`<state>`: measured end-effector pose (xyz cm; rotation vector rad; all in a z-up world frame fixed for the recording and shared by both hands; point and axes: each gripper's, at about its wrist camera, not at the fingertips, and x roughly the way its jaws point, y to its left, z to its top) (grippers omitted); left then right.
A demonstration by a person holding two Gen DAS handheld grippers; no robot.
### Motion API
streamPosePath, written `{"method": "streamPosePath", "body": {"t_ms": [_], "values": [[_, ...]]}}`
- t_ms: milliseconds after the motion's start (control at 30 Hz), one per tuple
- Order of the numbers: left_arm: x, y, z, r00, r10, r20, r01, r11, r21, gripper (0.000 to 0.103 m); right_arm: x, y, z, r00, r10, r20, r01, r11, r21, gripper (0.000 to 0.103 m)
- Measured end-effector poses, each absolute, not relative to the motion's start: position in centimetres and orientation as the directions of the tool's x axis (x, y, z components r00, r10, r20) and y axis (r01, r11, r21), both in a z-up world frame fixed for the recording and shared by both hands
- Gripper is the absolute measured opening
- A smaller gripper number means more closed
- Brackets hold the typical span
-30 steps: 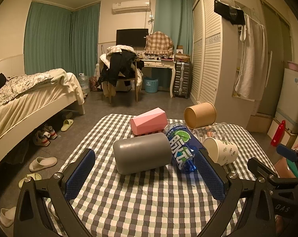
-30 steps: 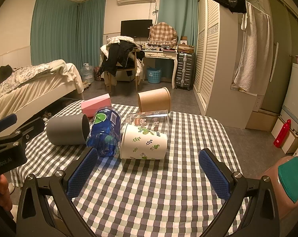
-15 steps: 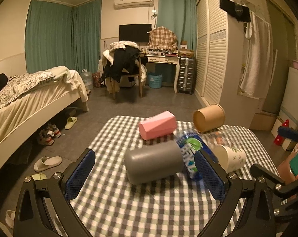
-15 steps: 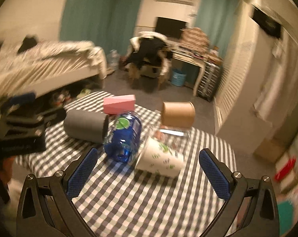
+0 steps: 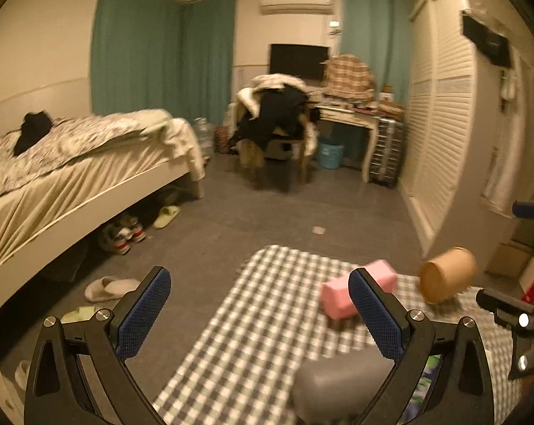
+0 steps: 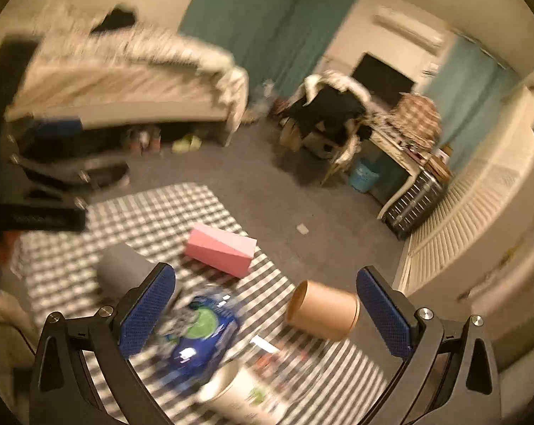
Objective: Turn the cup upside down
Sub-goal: 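Reach the right gripper down and grasp the pink hexagonal cup, then lift the pink cup with the right gripper toward the left gripper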
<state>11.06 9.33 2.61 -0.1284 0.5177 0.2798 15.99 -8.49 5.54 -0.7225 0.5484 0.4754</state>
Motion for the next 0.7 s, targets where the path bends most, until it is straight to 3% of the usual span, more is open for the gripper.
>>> {"method": "streamPosePath", "body": {"t_ms": [333, 700], "values": [[13.1, 13.8, -3.3, 0.721, 0.307, -0.621, -0.417, 0.908, -0.035, 0.103, 24.1, -1.5, -4.6, 0.605, 0.077, -0.793, -0.751, 0.385, -0.536, 0.101], [13.8, 13.9, -4.5, 0.728, 0.305, -0.614, -0.365, 0.930, 0.028, 0.103, 29.9, 1.2, -8.0, 0.428, 0.041, -0.903, -0.869, 0.292, -0.398, 0.098]]}}
